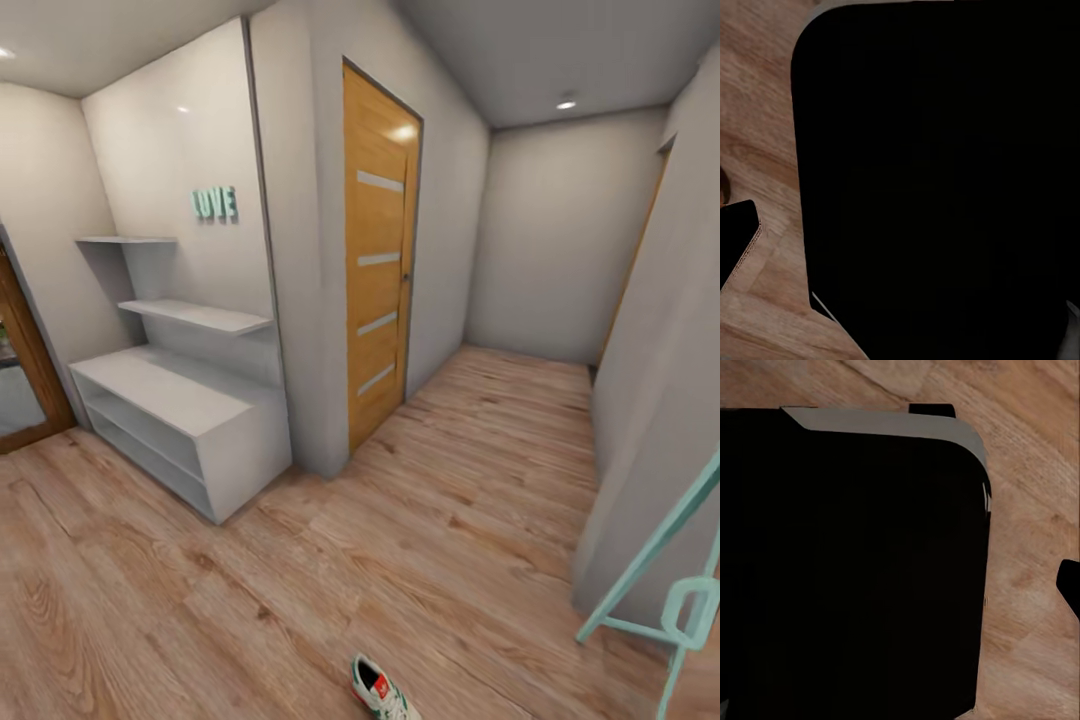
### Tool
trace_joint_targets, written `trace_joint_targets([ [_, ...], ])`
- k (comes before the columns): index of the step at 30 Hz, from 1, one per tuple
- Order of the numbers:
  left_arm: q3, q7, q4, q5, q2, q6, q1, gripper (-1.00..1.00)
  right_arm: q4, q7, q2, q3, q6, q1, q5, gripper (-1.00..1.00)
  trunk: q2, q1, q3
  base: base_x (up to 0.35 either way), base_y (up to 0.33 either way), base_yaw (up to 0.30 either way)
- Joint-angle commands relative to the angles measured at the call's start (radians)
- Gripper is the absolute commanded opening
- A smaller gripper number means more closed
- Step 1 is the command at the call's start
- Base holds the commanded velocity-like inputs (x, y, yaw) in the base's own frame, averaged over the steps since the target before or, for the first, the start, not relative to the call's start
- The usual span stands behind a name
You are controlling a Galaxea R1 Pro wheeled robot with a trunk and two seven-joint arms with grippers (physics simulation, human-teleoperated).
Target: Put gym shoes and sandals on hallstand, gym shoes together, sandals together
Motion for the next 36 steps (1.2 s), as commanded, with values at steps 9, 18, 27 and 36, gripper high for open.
trace_joint_targets([
  [9,0.000,-0.001,-0.008,0.003,0.000,-0.007,0.001,1.00,-0.001,0.000,0.000,-0.001,0.003,0.000,0.000,1.00,0.000,0.001,-0.004,0.282,0.194,0.253],
  [18,0.000,-0.001,-0.009,0.003,-0.004,-0.042,0.001,1.00,-0.002,0.000,0.000,-0.001,0.003,0.000,0.000,1.00,0.000,0.001,-0.007,0.310,0.094,0.266],
  [27,0.000,0.000,-0.010,0.003,-0.004,-0.059,-0.001,1.00,-0.002,0.000,0.000,-0.001,0.002,0.000,-0.001,1.00,0.000,0.001,-0.010,0.088,0.005,0.267],
  [36,0.001,0.000,-0.010,0.003,-0.004,-0.060,-0.001,1.00,-0.002,0.000,0.000,-0.001,0.002,0.000,-0.001,1.00,0.000,0.001,-0.013,0.007,0.000,0.267],
])
